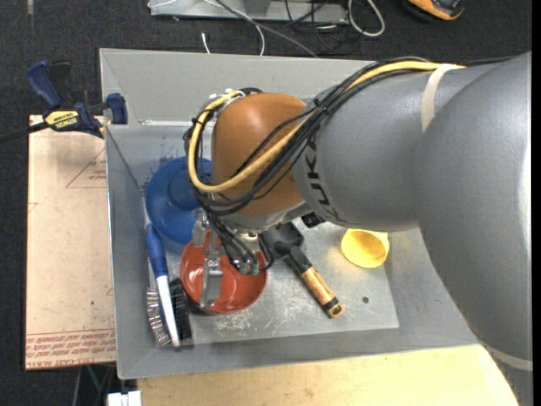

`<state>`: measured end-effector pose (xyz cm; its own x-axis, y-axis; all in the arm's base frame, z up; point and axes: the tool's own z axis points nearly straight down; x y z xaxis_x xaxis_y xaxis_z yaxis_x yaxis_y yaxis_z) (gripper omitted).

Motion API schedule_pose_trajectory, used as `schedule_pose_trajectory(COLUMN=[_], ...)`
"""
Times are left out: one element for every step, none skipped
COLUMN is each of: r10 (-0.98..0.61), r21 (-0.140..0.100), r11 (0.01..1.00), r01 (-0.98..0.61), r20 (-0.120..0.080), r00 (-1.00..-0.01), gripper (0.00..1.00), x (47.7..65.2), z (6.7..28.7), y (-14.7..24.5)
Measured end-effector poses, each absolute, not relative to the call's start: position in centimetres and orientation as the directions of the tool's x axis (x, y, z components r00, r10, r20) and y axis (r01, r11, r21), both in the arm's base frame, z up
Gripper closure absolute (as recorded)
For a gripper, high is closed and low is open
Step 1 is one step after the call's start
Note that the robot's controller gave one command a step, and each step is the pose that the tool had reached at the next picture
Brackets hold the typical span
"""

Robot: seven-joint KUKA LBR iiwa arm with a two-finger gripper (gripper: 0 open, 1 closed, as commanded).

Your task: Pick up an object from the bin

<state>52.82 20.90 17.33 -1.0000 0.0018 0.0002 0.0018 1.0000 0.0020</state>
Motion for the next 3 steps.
schedule_pose_trajectory(r10=[0.002, -0.237, -0.229], r21=[0.002, 0.003, 0.002], r11=[1.0, 0.971, 0.973], r01=[0.002, -0.237, -0.229], r20=[0.0, -0.002, -0.002], r00=[-1.0, -0.971, -0.973], gripper=[0.0, 0.0, 0.0], x=[52.8, 51.8, 53.5], z=[17.3, 14.3, 13.8], y=[20.9, 21.1, 22.2])
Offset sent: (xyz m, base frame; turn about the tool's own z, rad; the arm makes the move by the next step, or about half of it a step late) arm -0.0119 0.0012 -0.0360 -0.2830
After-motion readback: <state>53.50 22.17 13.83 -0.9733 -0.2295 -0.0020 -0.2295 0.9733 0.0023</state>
